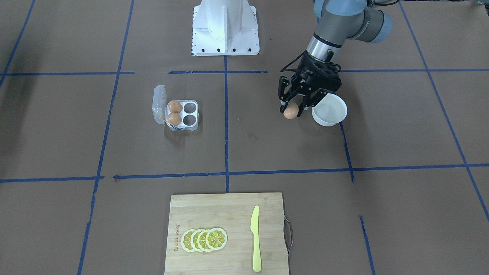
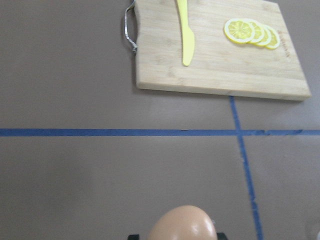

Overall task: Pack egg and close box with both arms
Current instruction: 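Lift the egg out of the bowl and carry it to the carton, then lower the egg into the empty carton slot and open the left gripper, then withdraw the left arm away from the carton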

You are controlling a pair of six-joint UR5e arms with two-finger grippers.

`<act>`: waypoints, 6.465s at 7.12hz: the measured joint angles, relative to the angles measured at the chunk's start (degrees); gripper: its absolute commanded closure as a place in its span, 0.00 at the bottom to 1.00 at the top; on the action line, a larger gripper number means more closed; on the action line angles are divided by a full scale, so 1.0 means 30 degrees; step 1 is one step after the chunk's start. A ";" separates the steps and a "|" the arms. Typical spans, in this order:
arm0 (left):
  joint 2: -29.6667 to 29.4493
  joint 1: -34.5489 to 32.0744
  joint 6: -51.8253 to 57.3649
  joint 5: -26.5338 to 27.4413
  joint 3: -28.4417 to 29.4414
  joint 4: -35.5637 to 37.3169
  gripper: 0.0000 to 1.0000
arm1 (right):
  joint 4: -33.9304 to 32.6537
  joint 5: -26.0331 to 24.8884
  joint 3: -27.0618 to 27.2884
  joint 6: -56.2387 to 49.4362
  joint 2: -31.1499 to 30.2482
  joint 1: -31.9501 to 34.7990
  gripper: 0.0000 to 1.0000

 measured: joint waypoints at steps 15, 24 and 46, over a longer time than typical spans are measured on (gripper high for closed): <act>-0.6366 0.5335 0.4314 0.7625 0.9028 -0.7371 1.00 | 0.0000 0.0000 -0.0023 0.0053 -0.0041 0.0000 0.00; -0.6937 0.6034 0.5436 0.7575 1.0041 -0.7512 0.76 | -0.0002 0.0000 -0.0023 0.0053 -0.0129 0.0029 0.00; -0.3727 0.2622 0.6156 0.0147 0.2908 -0.1455 0.01 | 0.0006 0.0029 0.0085 0.0379 -0.0126 0.0029 0.00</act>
